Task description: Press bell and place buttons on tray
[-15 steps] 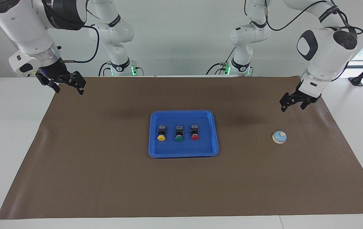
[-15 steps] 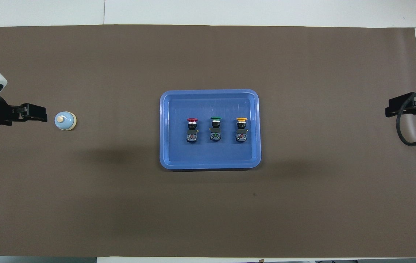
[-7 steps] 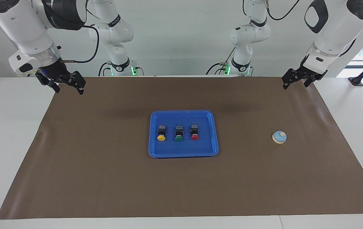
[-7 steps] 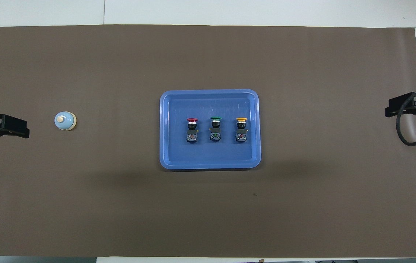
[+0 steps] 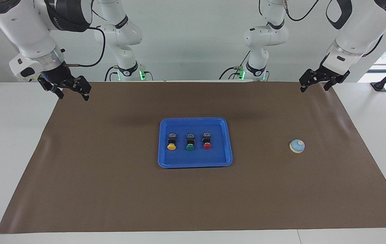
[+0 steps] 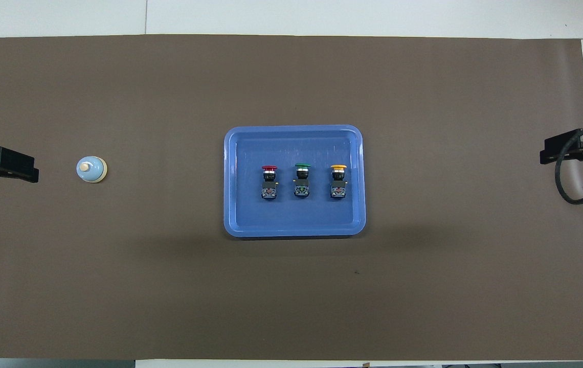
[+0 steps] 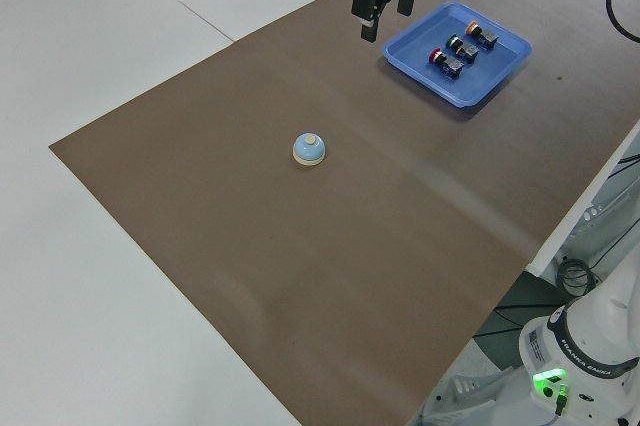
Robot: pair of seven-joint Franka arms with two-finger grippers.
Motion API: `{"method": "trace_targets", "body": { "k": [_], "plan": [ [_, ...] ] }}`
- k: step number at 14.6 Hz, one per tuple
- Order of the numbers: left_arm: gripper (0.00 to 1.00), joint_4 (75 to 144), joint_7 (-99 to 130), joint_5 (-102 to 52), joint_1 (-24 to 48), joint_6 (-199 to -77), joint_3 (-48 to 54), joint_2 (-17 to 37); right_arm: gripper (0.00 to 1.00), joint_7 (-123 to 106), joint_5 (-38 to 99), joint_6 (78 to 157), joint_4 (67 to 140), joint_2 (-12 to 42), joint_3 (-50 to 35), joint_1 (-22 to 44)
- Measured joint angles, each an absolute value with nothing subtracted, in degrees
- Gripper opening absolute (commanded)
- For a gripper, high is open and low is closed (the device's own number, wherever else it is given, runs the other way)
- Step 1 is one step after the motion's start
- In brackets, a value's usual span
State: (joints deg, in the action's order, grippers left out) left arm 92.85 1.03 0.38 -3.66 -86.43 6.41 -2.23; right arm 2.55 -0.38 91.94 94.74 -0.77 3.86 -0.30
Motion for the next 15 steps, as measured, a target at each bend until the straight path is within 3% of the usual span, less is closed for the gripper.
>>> {"method": "trace_targets", "body": {
  "k": [15],
  "plan": [
    [1.0,93.11,1.03,0.38,-2.66,-86.49,6.23,-0.76,1.0,2.55,-0.38,91.94,94.74,-0.77,3.86,-0.3]
  ]
}}
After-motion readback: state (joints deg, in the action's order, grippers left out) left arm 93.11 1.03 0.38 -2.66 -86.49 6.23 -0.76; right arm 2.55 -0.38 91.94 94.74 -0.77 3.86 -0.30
